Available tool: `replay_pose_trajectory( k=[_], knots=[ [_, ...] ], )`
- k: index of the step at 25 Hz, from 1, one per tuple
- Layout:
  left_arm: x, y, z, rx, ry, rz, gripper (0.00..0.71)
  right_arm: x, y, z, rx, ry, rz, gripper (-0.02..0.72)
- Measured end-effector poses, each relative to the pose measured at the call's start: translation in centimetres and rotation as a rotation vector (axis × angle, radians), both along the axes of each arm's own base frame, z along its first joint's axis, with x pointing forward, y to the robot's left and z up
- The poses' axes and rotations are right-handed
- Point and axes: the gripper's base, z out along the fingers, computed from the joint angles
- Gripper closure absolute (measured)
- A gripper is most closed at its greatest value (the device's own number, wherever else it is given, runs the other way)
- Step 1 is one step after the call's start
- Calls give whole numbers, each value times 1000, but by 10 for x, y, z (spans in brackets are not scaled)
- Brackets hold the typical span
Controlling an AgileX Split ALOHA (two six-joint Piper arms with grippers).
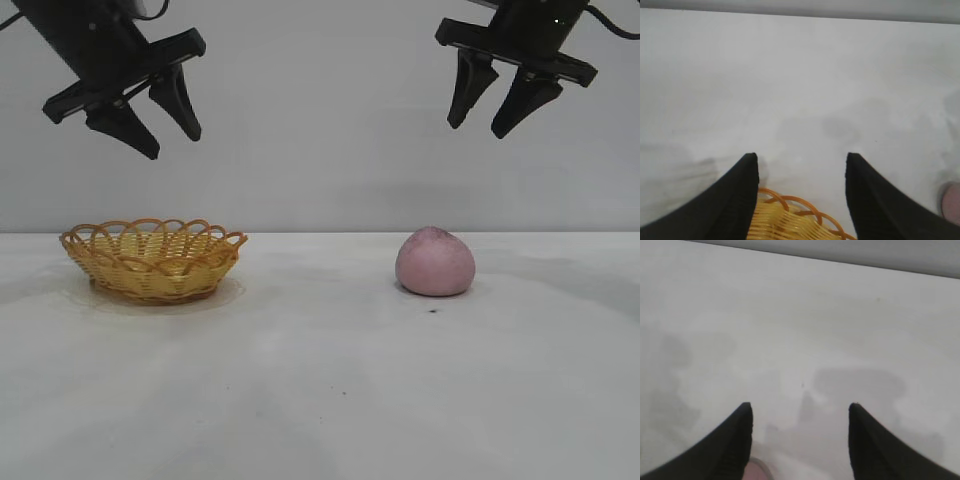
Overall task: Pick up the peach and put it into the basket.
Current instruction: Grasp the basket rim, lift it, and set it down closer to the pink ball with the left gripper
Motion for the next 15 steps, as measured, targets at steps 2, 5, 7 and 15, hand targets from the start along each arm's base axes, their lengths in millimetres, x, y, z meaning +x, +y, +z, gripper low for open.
replay_pose_trajectory(
  k=[2,5,7,15],
  knots=[
    [0,0,0,0,0,0,375,0,0,0,0,0,0,335],
    [0,0,0,0,0,0,375,0,0,0,0,0,0,335],
    [0,0,0,0,0,0,375,0,0,0,0,1,1,335],
    [-1,-2,10,99,13,-135,375,-1,0,-1,0,16,6,335]
  ],
)
